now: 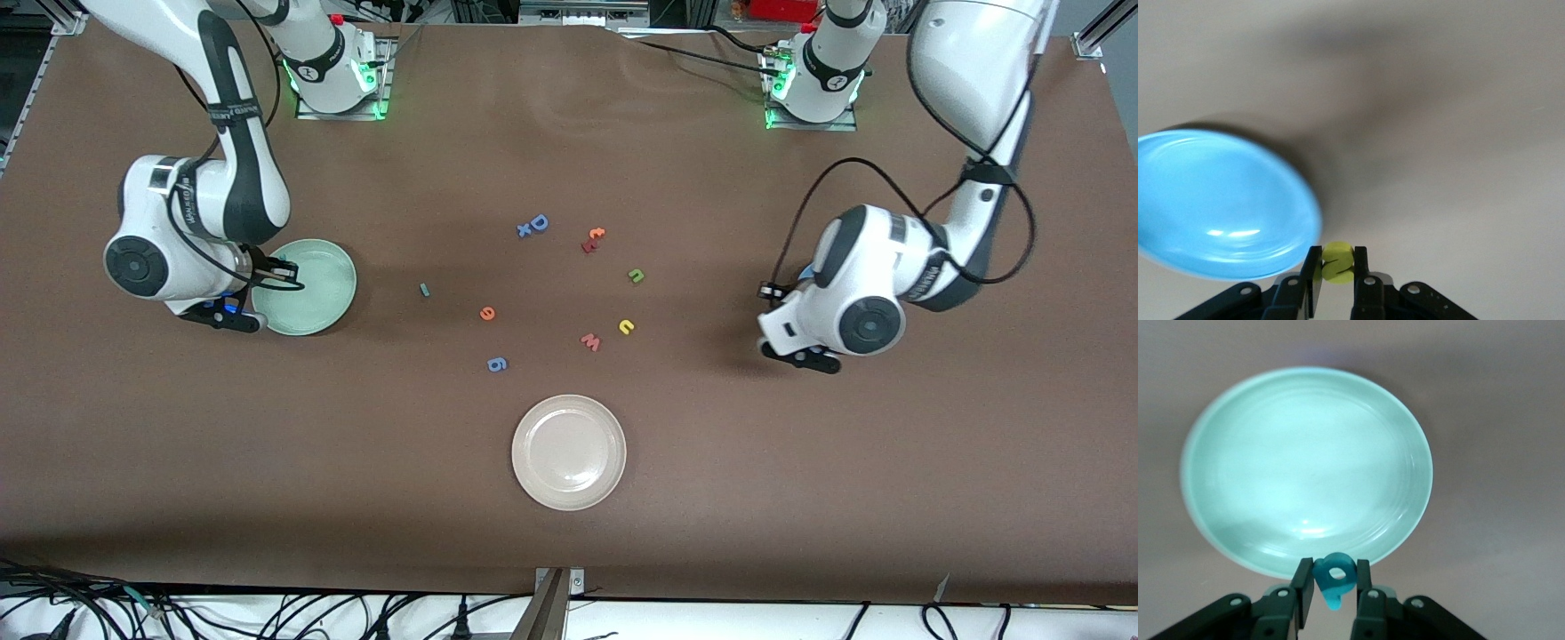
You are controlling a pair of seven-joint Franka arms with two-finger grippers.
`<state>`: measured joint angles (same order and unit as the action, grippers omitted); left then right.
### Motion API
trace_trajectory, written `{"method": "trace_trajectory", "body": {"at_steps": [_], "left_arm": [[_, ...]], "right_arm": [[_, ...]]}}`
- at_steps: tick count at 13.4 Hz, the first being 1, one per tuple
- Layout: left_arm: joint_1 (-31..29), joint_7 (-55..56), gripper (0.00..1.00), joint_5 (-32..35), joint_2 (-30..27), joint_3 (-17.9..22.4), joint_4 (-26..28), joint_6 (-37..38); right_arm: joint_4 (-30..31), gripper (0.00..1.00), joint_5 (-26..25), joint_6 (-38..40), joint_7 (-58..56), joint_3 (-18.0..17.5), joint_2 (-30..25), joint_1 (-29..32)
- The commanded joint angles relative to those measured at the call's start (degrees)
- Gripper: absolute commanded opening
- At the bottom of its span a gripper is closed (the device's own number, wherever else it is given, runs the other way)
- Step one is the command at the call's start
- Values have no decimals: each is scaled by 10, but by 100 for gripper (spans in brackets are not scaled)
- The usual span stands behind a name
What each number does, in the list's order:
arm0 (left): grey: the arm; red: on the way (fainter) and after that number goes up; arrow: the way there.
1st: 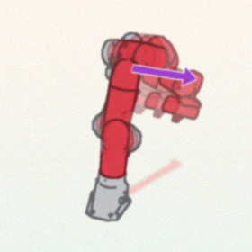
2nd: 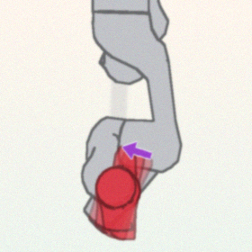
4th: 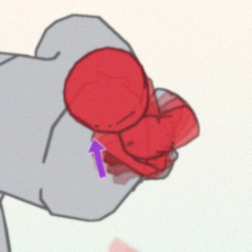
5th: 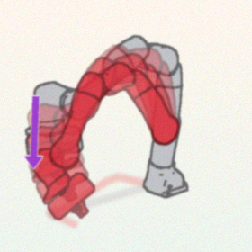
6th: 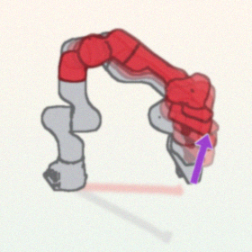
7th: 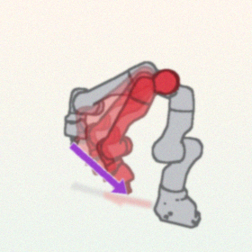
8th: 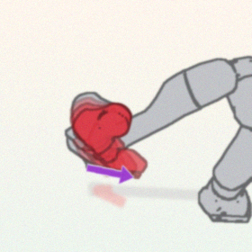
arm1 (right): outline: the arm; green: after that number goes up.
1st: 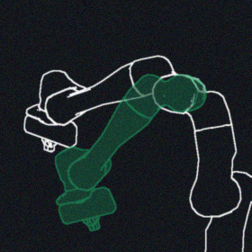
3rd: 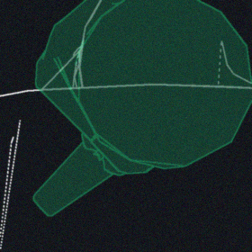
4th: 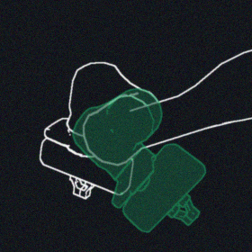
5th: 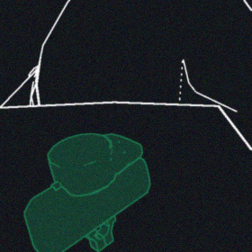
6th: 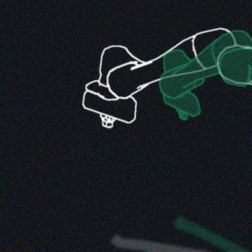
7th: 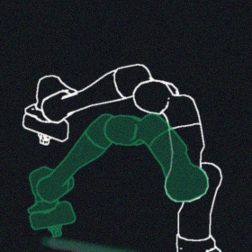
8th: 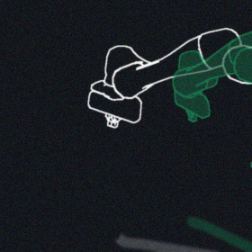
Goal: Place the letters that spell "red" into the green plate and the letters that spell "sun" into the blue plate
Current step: 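Place the p on the green plate while the left gripper places the u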
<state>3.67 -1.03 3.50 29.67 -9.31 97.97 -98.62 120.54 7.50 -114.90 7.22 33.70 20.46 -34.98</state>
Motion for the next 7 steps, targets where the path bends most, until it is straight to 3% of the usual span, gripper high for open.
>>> {"method": "trace_trajectory", "body": {"at_steps": [1,3,5,6,7], "left_arm": [[-22,-28,17,24,15,-4,-14,19],[-42,-29,17,78,40,-4,-29,16],[-52,-29,17,91,67,-4,-44,13],[-53,-28,17,103,78,-4,-45,13],[-53,-29,36,107,79,-4,-45,13]], "right_arm": [[53,10,9,-71,-43,2,-1,9],[69,11,10,-109,-74,2,15,25],[68,12,9,-110,-77,2,23,29],[69,20,9,-110,-77,2,23,30],[69,33,10,-110,-77,1,23,29]]}}
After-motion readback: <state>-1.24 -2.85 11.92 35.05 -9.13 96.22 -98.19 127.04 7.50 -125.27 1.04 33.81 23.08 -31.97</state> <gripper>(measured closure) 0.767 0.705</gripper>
